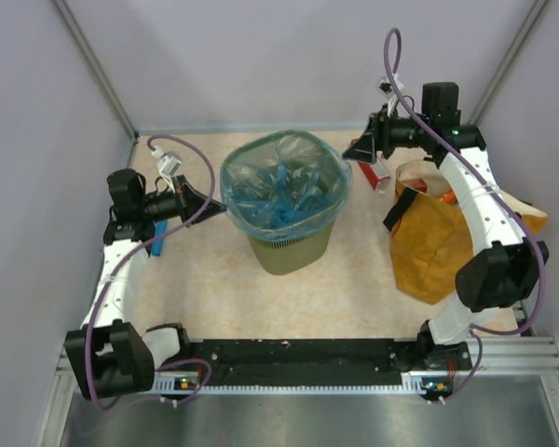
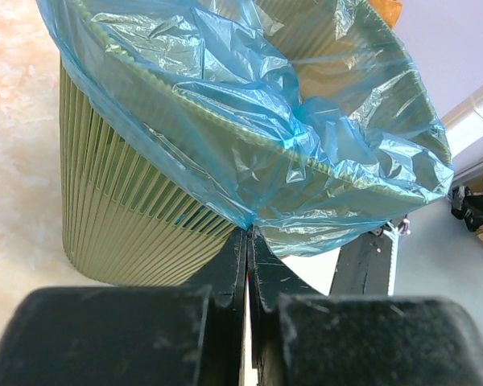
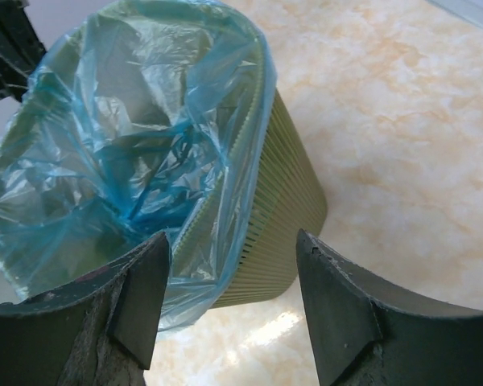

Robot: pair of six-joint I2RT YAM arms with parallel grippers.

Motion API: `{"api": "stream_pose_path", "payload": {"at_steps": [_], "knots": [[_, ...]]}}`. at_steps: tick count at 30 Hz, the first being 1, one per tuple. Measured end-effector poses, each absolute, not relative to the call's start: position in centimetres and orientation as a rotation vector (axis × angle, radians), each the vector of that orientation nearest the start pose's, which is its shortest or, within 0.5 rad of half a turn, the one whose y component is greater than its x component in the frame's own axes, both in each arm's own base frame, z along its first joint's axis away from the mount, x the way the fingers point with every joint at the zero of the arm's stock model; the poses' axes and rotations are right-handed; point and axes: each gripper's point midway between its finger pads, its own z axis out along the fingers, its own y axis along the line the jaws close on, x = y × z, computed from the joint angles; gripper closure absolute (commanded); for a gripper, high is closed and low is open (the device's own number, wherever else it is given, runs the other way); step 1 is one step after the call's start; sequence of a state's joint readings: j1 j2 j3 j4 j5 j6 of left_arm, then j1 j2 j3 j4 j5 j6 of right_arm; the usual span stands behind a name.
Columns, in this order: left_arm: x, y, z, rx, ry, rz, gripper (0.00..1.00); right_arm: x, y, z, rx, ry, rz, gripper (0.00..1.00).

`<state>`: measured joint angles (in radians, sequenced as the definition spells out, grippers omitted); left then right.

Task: Put the trash bags into the trash bin
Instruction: Place the trash bag in the trash bin.

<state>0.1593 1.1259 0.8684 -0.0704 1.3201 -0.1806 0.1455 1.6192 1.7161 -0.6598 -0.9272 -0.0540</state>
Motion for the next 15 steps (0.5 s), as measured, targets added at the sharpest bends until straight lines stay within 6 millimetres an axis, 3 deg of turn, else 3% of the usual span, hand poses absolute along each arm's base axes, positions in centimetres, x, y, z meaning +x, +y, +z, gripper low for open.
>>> {"api": "stream_pose_path", "payload": {"at_steps": [15], "knots": [[26.9, -13.1, 27.7, 0.627, 1.691, -1.225, 1.00, 37.4, 20.7, 31.6, -0.766, 1.912, 1.189, 0.45]]}}
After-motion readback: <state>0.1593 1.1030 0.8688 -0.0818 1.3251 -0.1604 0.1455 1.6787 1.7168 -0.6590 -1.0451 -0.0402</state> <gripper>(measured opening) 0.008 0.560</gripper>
